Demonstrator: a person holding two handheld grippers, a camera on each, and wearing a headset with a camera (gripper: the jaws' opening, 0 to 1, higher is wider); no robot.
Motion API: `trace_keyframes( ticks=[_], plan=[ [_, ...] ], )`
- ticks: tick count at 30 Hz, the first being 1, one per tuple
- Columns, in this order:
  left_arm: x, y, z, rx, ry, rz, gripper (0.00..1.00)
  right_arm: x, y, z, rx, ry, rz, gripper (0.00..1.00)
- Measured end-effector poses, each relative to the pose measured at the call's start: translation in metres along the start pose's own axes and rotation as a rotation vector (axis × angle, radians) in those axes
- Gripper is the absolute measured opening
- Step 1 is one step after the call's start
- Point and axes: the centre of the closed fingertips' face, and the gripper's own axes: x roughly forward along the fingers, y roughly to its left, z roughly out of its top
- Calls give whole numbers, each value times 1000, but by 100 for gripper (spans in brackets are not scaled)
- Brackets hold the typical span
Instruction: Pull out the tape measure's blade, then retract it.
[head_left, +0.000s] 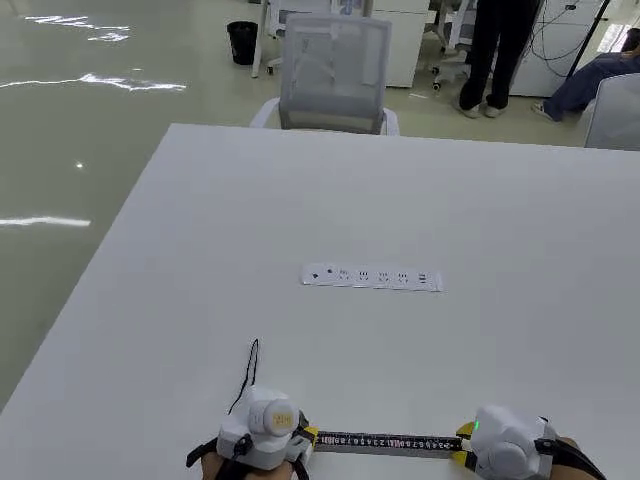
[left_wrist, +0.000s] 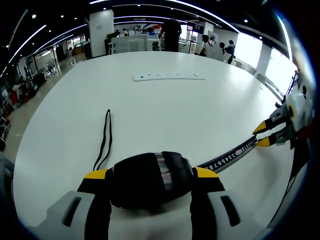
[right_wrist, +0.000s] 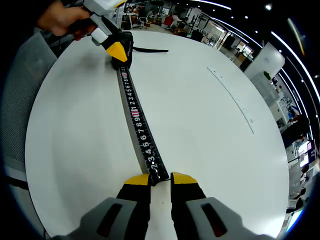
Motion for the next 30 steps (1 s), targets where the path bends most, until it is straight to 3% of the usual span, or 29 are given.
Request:
trace_keyframes(
  ticks=[30],
  plan=[
    [-1,0,-1,0,1,-9,61,5,2,10,19,-7,5,13]
  ],
)
